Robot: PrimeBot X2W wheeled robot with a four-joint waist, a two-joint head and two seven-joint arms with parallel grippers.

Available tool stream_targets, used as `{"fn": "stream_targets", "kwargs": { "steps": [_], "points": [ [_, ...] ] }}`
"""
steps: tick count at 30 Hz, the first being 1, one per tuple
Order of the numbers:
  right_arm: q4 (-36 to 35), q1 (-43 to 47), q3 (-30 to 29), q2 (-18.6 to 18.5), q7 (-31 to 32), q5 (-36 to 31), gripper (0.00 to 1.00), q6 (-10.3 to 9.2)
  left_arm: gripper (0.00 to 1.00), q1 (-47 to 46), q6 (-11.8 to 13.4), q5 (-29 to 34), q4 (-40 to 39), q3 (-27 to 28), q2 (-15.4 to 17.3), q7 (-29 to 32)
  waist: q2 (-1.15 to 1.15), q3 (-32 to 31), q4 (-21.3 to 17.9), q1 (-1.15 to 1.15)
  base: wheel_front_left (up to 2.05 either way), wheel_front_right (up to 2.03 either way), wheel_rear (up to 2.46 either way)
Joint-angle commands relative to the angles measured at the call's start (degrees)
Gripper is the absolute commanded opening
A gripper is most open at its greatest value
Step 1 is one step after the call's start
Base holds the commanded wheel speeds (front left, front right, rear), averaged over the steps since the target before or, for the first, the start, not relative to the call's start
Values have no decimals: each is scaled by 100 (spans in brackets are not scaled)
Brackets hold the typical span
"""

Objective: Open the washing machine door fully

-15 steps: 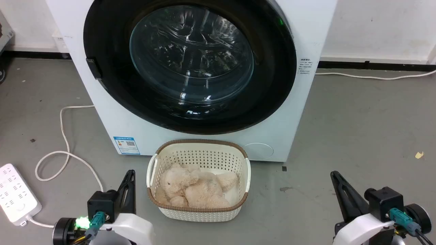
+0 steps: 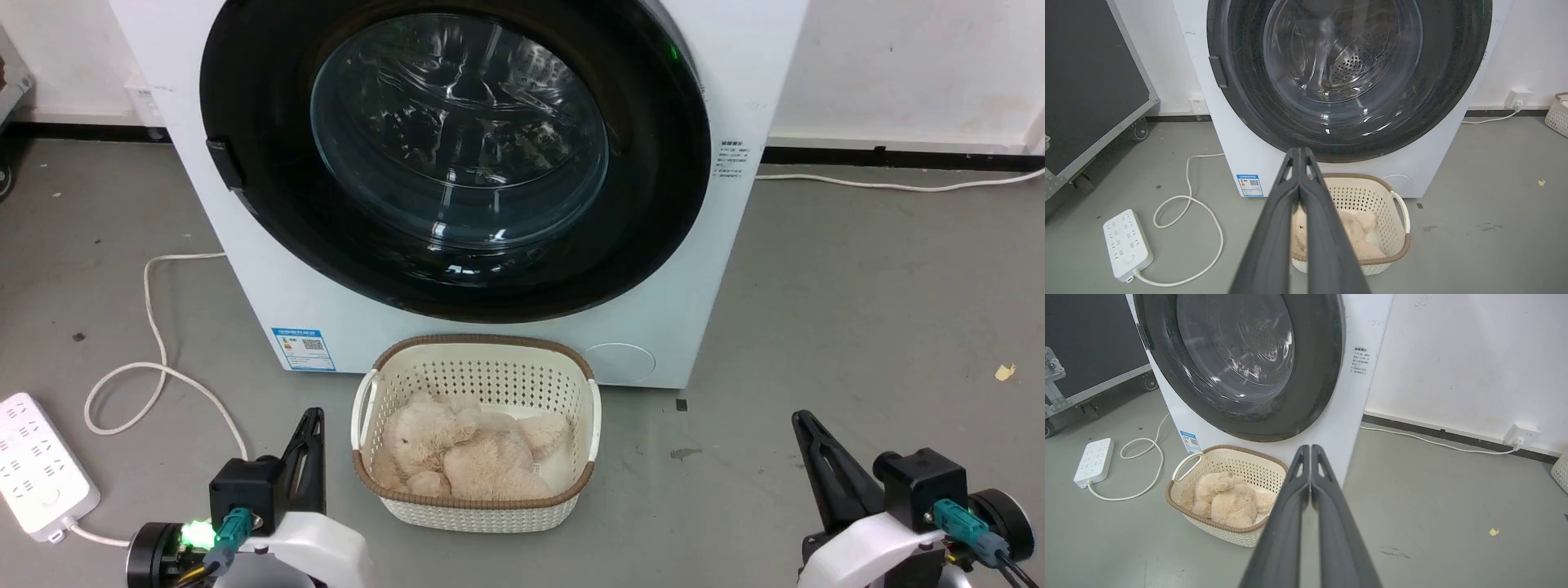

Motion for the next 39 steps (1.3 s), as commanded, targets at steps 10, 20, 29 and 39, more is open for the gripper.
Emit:
{"fn": "stream_targets", "kwargs": {
  "steps": [10, 20, 29, 39],
  "points": [
    [-30, -67, -1, 23, 3, -43, 0, -4, 0, -20, 14, 49, -21, 6, 3, 2, 0, 0, 0, 0, 0, 0, 0],
    [-30, -67, -1, 23, 3, -43, 0, -4, 0, -20, 14, 49, -21, 6, 3, 2, 0, 0, 0, 0, 0, 0, 0],
    [2, 3, 3, -1, -3, 6, 100, 1, 100, 1, -1, -11, 4, -2, 0, -3, 0, 0, 0, 0, 0, 0, 0],
    [-7, 14, -2, 1, -112, 124, 100, 1, 100, 9, 30, -31, 9, -75, 0, -112, 0, 33, 0, 0, 0, 0, 0]
  ]
}}
